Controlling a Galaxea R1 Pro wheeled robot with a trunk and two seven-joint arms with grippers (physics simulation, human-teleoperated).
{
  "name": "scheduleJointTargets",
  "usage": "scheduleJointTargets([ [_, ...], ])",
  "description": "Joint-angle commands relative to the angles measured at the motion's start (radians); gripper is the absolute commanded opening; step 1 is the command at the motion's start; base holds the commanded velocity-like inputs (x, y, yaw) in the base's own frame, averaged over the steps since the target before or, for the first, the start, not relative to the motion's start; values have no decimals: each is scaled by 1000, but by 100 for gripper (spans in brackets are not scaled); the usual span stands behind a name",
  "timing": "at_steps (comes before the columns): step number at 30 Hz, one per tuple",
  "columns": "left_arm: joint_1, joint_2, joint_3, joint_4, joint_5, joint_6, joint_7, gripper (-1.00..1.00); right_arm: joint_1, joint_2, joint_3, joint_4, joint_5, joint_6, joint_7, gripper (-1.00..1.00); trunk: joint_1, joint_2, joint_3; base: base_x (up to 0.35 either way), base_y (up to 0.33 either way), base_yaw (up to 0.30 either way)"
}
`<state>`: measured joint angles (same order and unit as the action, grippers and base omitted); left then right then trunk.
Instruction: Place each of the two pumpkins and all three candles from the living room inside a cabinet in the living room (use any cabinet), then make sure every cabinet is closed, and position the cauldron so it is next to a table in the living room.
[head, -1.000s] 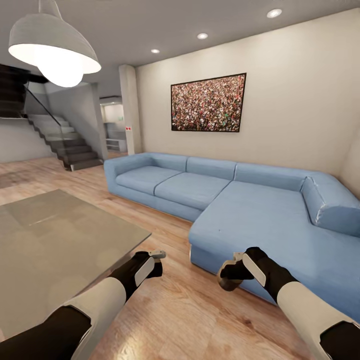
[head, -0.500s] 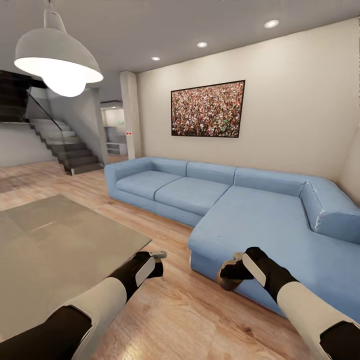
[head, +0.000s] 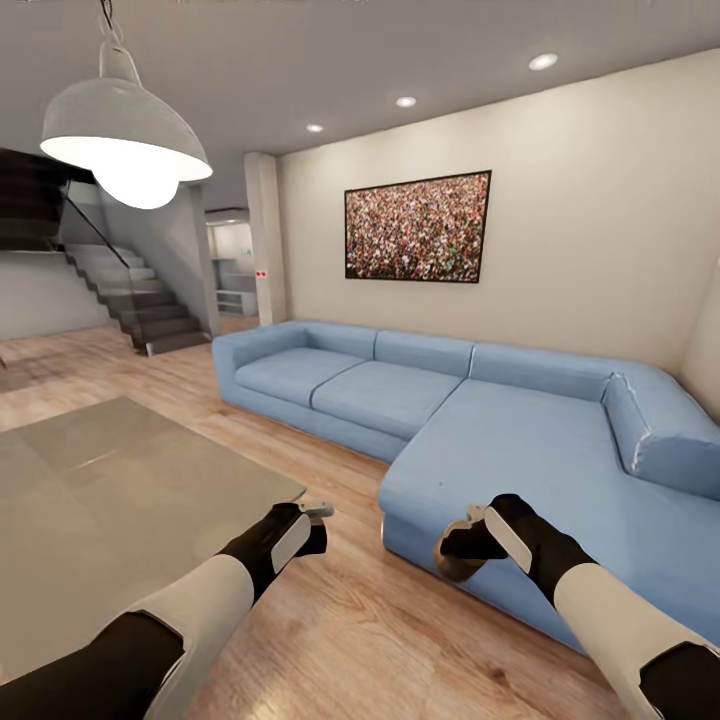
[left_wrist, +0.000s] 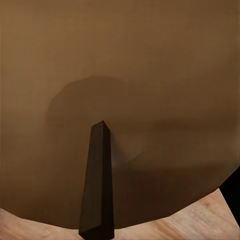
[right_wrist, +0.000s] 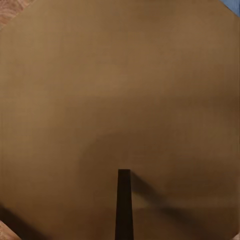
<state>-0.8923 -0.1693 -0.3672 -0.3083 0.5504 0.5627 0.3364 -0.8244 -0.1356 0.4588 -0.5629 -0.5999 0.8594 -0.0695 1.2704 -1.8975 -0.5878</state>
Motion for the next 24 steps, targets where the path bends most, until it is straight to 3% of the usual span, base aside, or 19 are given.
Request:
scheduleJointTargets([
  [1, -1, 1, -7, -2, 11, 3, 8, -100, -1, -1, 7, -2, -11, 2, -7, -100, -4, 7, 2, 0, 0, 2],
  [24, -1, 1, -7, -2, 11, 3, 9, -100, -1, -1, 7, -2, -11, 1, -7, -100, -92, 168, 99, 0, 0, 0],
])
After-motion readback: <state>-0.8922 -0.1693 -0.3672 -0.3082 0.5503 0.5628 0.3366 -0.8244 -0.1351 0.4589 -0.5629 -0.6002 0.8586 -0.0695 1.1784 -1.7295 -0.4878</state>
